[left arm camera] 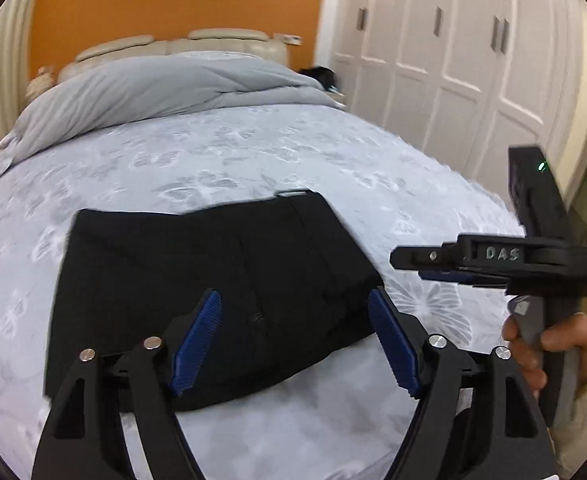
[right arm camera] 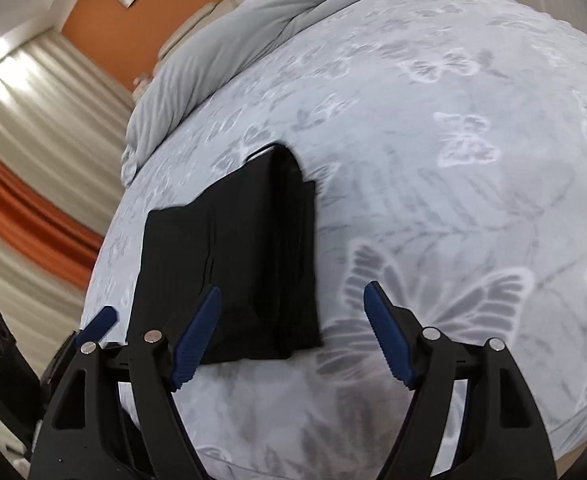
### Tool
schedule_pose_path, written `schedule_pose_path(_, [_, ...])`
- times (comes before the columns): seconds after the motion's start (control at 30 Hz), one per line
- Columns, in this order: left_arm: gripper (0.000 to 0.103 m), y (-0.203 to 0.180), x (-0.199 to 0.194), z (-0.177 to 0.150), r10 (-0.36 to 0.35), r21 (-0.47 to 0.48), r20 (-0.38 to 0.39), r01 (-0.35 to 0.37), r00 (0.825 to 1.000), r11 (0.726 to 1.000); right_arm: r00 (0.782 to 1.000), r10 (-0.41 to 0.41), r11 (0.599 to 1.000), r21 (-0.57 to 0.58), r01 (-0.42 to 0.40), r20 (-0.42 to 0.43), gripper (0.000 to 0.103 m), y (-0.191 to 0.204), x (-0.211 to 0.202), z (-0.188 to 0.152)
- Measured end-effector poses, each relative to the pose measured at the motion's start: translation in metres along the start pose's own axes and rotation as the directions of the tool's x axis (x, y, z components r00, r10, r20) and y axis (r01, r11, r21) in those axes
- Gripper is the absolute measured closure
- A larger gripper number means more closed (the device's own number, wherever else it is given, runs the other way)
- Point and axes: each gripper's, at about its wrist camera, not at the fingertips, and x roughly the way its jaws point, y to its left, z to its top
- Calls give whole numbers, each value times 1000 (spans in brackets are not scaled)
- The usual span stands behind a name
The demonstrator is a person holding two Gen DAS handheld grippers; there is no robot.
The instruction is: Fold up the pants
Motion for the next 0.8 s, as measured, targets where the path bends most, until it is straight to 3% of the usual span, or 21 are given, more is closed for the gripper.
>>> schedule_pose_path(0.13, [22, 37, -26, 2, 134, -38, 28, -133, 991, 990, 999, 4, 999, -52, -7, -51, 31, 17, 35, 10])
schedule_pose_path(0.2, [21, 55, -33, 5, 210, -47, 26, -209, 977, 977, 995, -54, 994, -94, 47, -80, 32, 25, 62, 14])
schedule_pose_path(0.27, [21, 73, -40, 6, 268, -60, 27, -266, 963, 962, 980, -150, 981, -145, 131, -131, 67, 34, 83, 14])
schedule_pose_path(0.3, [21, 82, -41, 8, 302, -66, 19, -300, 953, 952, 974, -202, 967, -181, 181, -105, 73, 46, 80, 16])
schedule_pose_path(0.33, [21, 90, -40, 9, 326, -69, 11, -324, 945, 943, 976, -209, 958, -215, 191, -60, 83, 59, 68, 18])
schedule_pose_path(0.37, [22, 98, -40, 10, 356, -73, 6, -355, 934, 932, 982, -189, 957, -229, 181, -15, 86, 70, 53, 20])
schedule_pose_path(0.43, [21, 113, -40, 10, 387, -84, -1, -386, 922, 919, 985, -170, 960, -220, 173, 34, 87, 77, 37, 21])
schedule_pose_path(0.5, [21, 125, -33, 8, 409, -84, -26, -410, 912, 908, 976, -217, 951, -223, 216, 22, 85, 68, 48, 16])
schedule_pose_path(0.57, [21, 133, -24, 4, 429, -79, -57, -432, 902, 898, 935, -344, 918, -237, 317, -83, 68, 44, 84, 4])
schedule_pose_path(0.67, [21, 147, -6, -1, 448, -84, -133, -460, 884, 884, 974, -228, 968, -104, 227, 0, 67, 45, 47, 2])
schedule_pose_path(0.73, [21, 157, 1, -4, 446, -100, -191, -469, 874, 877, 976, -201, 972, -107, 210, 88, 67, 60, 18, 0])
schedule_pose_path(0.8, [21, 162, 4, -9, 438, -117, -227, -470, 870, 875, 982, -156, 976, -137, 170, 111, 67, 77, 6, -4])
